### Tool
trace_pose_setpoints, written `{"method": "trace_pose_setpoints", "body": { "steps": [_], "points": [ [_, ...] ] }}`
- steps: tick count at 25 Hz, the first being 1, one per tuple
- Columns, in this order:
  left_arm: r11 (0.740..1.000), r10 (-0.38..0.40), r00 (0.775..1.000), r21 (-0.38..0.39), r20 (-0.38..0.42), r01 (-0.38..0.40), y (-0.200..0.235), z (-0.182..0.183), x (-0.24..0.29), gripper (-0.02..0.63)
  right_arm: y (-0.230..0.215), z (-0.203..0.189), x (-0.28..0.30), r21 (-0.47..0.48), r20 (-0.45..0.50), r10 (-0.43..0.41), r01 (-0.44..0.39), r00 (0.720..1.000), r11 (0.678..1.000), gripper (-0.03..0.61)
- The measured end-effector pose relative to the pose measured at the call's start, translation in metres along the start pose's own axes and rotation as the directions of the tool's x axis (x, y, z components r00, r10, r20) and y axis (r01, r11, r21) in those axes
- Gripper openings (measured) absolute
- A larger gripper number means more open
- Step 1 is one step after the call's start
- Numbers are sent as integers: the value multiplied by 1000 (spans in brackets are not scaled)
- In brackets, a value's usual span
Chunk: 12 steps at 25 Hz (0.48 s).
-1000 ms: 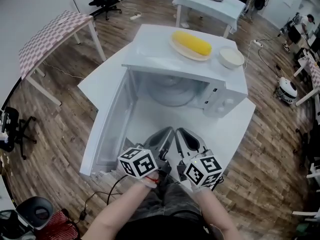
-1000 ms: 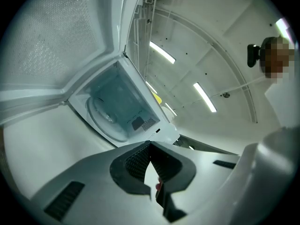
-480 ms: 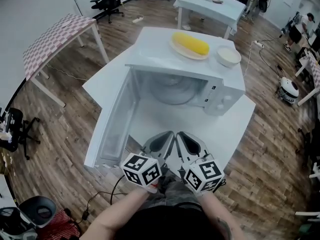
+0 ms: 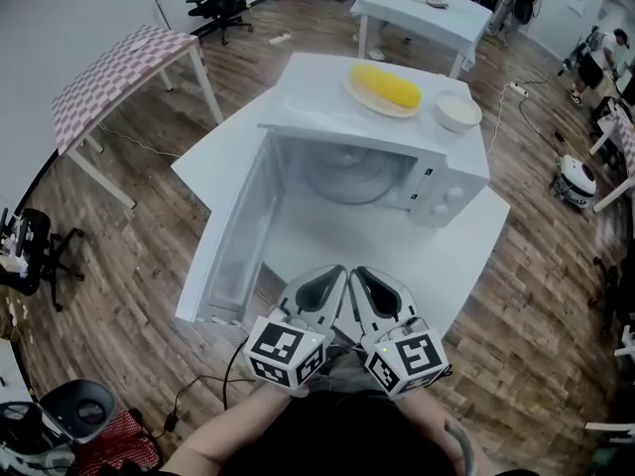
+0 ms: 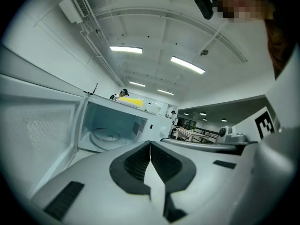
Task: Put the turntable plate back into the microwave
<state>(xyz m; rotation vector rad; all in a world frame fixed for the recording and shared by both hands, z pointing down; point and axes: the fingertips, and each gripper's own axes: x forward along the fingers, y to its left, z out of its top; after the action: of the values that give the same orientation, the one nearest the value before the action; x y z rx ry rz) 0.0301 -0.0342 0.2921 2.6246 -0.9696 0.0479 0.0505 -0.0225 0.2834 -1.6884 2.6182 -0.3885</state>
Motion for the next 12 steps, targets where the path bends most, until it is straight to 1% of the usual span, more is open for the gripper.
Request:
{"method": "trace_pose_setpoints", "body": {
  "steps": [3, 8, 12],
  "points": [
    [1000, 3, 1000, 27, 19, -3, -1, 3, -5, 14, 3, 0, 0, 2, -5, -4, 4, 1000, 1000, 46],
    [999, 16, 999, 32, 43, -17, 2, 5, -9, 14, 7, -3, 2, -12, -25, -15, 15, 1000, 1000, 46],
    [999, -3, 999, 42, 53, 1, 2, 6, -11, 14, 12, -9, 0, -41, -49, -29, 27, 998, 999, 46]
  ]
}}
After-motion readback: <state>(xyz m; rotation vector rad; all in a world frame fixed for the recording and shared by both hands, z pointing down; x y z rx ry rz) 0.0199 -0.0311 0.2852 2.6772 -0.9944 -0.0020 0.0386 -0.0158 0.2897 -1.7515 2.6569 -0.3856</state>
